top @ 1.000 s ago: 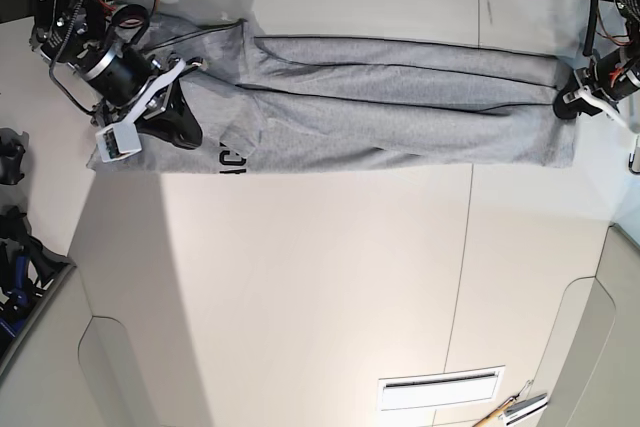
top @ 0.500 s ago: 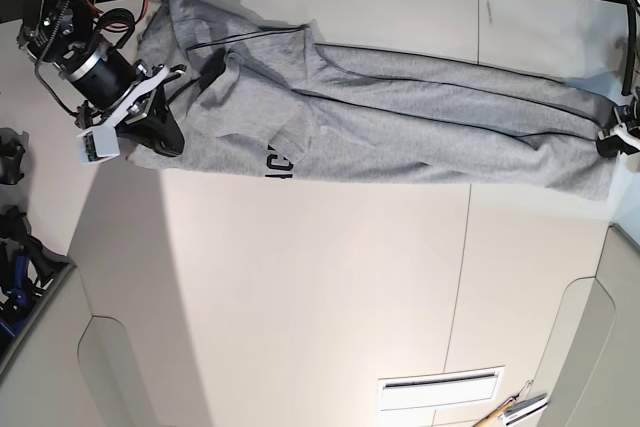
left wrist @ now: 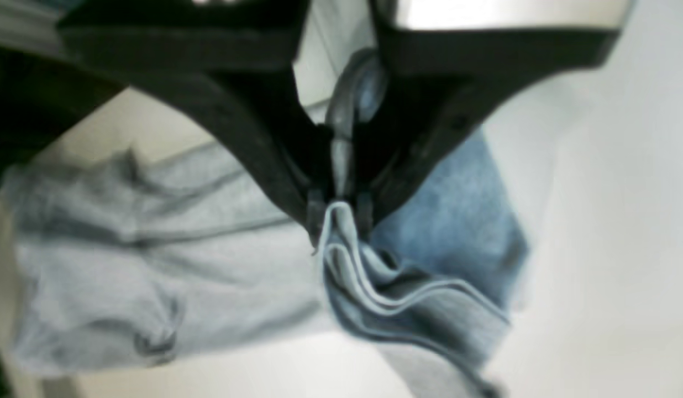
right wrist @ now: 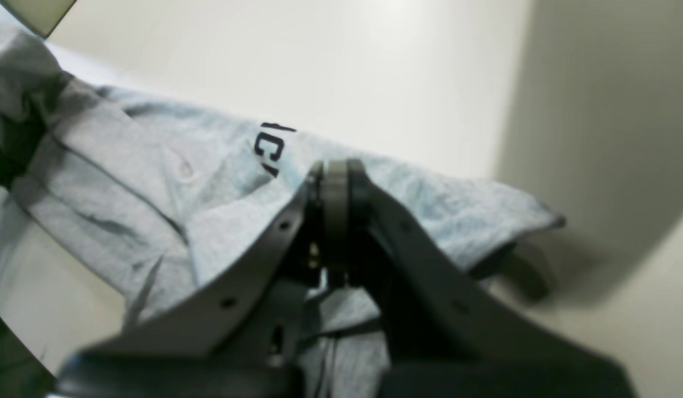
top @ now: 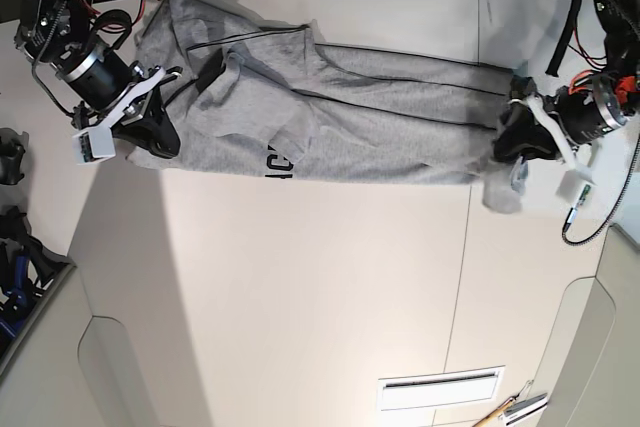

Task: Fold the T-shirt properly

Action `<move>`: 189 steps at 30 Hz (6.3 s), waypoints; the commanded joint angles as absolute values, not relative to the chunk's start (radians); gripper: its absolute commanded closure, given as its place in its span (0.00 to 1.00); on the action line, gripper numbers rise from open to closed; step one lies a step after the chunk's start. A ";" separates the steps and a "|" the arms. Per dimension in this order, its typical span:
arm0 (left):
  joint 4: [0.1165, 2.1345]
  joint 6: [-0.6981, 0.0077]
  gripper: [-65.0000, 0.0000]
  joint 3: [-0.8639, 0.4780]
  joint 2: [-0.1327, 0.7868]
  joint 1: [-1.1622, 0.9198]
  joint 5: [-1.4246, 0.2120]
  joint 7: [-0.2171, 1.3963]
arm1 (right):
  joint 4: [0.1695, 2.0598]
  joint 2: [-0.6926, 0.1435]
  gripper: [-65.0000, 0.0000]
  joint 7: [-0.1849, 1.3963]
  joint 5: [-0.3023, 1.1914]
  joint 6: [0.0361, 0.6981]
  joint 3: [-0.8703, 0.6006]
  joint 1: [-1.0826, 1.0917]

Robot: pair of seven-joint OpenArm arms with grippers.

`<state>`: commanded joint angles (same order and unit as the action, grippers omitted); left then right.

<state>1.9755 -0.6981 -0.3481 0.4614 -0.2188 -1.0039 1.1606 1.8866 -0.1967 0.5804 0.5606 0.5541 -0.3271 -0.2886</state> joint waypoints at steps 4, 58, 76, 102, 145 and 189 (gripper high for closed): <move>1.975 -0.698 1.00 -0.243 0.412 -0.219 -0.937 1.126 | 1.887 -0.197 1.00 0.580 0.544 0.554 -0.327 -0.289; 1.846 -0.698 0.44 0.059 0.310 -0.218 -0.818 0.864 | 1.565 -0.224 0.35 0.709 0.720 0.582 -0.558 -0.294; 1.846 -0.698 0.44 0.059 0.310 -0.216 -0.818 0.868 | 1.547 -0.193 0.35 0.759 0.838 0.588 -0.355 -0.291; 1.927 -0.698 0.44 -0.100 0.311 -0.220 -0.840 0.974 | 1.549 -0.275 1.00 0.707 0.746 0.588 -0.532 -0.191; 1.761 -0.698 0.44 -0.124 0.186 -0.313 -0.969 1.015 | 1.769 -0.045 0.46 0.602 0.381 0.564 0.340 -0.033; 1.825 -0.698 0.68 0.067 0.183 -0.333 -0.907 1.057 | 1.146 -0.094 1.00 0.442 0.265 0.566 0.081 0.387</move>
